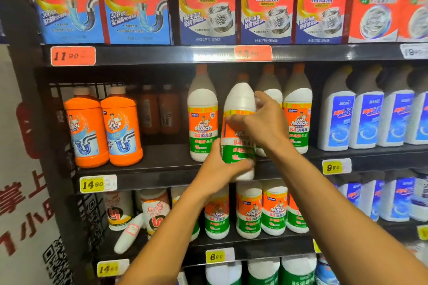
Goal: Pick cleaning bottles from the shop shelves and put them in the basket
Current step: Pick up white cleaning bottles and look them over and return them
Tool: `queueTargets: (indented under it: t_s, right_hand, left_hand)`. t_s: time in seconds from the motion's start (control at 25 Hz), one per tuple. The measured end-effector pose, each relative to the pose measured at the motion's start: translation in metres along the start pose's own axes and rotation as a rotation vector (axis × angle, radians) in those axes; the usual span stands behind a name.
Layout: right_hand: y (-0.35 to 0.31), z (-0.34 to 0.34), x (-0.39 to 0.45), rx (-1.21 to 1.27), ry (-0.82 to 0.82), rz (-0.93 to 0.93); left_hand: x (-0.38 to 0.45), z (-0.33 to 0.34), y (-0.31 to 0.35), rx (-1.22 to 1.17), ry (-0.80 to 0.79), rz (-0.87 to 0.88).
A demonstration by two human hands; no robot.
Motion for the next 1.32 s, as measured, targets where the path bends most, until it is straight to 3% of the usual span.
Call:
queueTargets:
  t_s: [0.2,0.32,0.44,0.92,1.32]
  right_hand:
    - [0.029,-0.005,-0.043,0.165,-0.240,-0.071]
    - [0.065,-0.006,-0.075,0.577,-0.479,0.049]
    - [0.094,-0.001,-0.106,0.715,-0.651,0.144]
    - [0.159,-0.006,-0.200,0.895,-0.782,0.208]
    - [0.171,0.001,-0.195,0.912,-0.703,0.340]
  left_hand:
    - [-0.039,0.030,-0.025,-0.109,0.161,0.073]
    - [-0.067,0.051,-0.041,-0.188,0.158,0.075]
    - [-0.094,0.074,-0.057,-0.254,0.146,0.027]
    - [-0.167,0.130,-0.109,-0.235,0.105,-0.140]
    - [-0.164,0.131,-0.105,-0.225,0.048,-0.238]
Point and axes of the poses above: each hand's wrist, its own x-axis towards the middle knuckle, its own z-axis out of the palm, y = z × x, the point moved 8 cm from there along x, towards the middle knuckle, and after that the axes turned 3 degrees about -y, right-handed, at the moved point
